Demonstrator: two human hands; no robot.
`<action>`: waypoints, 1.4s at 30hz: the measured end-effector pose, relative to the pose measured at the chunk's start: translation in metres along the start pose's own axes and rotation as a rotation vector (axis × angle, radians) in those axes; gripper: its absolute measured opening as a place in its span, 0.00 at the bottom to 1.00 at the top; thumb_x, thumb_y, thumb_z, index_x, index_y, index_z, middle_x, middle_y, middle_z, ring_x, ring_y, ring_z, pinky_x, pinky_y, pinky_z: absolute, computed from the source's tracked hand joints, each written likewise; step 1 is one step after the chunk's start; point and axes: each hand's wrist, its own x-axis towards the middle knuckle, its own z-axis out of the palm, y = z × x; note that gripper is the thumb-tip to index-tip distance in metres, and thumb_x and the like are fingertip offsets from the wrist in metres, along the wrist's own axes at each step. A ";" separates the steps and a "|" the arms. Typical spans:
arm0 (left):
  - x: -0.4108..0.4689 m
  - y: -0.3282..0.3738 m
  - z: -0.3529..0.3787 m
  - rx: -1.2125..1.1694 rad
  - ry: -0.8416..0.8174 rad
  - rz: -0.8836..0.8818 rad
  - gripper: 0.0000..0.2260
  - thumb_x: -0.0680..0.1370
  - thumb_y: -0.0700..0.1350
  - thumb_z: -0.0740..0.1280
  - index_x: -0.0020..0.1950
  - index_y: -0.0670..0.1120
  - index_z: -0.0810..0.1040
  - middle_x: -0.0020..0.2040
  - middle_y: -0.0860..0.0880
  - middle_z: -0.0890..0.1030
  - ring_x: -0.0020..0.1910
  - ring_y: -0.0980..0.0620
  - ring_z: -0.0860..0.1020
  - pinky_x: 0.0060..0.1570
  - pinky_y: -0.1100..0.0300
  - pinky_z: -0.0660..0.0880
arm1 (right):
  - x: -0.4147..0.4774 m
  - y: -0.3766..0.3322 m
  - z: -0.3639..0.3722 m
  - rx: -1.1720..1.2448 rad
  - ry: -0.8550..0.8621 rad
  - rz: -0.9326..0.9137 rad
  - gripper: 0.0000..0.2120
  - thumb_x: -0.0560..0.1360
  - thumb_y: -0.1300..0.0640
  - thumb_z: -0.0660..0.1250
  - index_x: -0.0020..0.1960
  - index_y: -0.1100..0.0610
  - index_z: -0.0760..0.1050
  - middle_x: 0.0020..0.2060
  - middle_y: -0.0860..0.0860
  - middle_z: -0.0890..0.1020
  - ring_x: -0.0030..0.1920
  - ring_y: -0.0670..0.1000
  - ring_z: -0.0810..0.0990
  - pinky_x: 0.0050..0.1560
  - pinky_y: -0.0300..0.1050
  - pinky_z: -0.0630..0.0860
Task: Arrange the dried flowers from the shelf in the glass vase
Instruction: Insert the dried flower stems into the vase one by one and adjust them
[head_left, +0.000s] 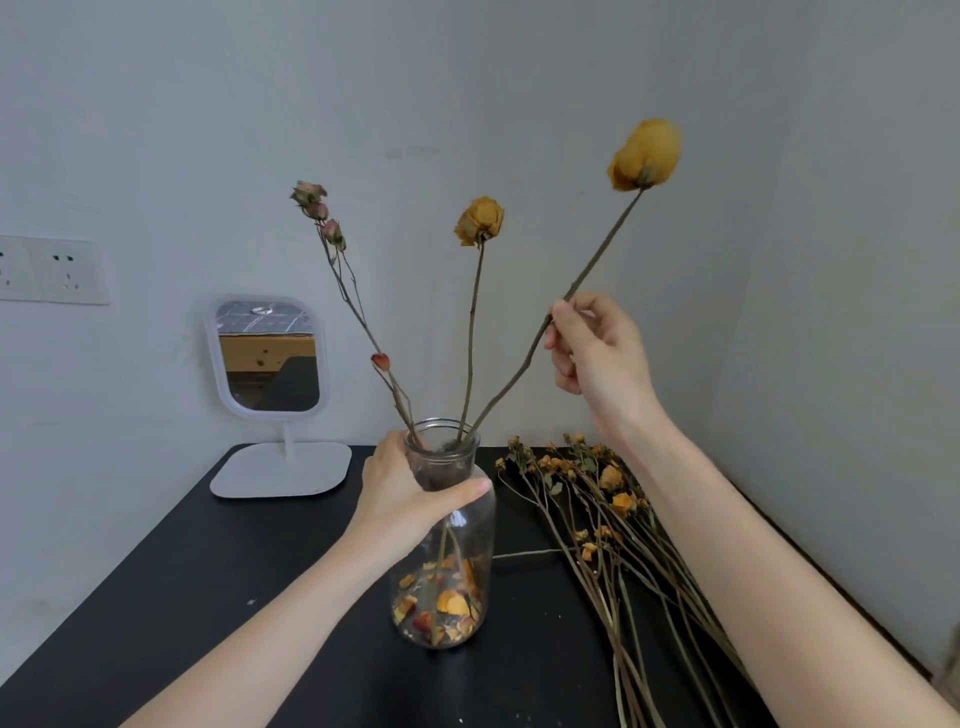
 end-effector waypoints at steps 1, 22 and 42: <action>0.000 -0.001 -0.001 -0.019 -0.053 0.002 0.30 0.61 0.60 0.76 0.56 0.55 0.67 0.58 0.53 0.74 0.60 0.52 0.70 0.60 0.50 0.72 | -0.002 0.003 0.002 -0.043 -0.035 0.015 0.07 0.80 0.61 0.58 0.42 0.57 0.68 0.30 0.50 0.74 0.23 0.44 0.64 0.21 0.34 0.60; -0.003 -0.006 -0.006 -0.209 -0.158 -0.025 0.18 0.69 0.54 0.73 0.52 0.66 0.68 0.53 0.63 0.75 0.54 0.61 0.73 0.48 0.66 0.69 | -0.010 0.039 0.014 -0.346 -0.307 0.152 0.06 0.78 0.58 0.64 0.42 0.59 0.75 0.27 0.46 0.79 0.21 0.43 0.67 0.21 0.34 0.65; -0.094 0.000 0.089 -0.050 -0.311 0.141 0.04 0.76 0.50 0.65 0.46 0.59 0.72 0.31 0.56 0.72 0.31 0.62 0.70 0.34 0.69 0.67 | -0.031 0.103 -0.113 -0.620 -0.088 0.531 0.05 0.76 0.59 0.64 0.51 0.57 0.77 0.35 0.50 0.80 0.25 0.42 0.73 0.23 0.33 0.69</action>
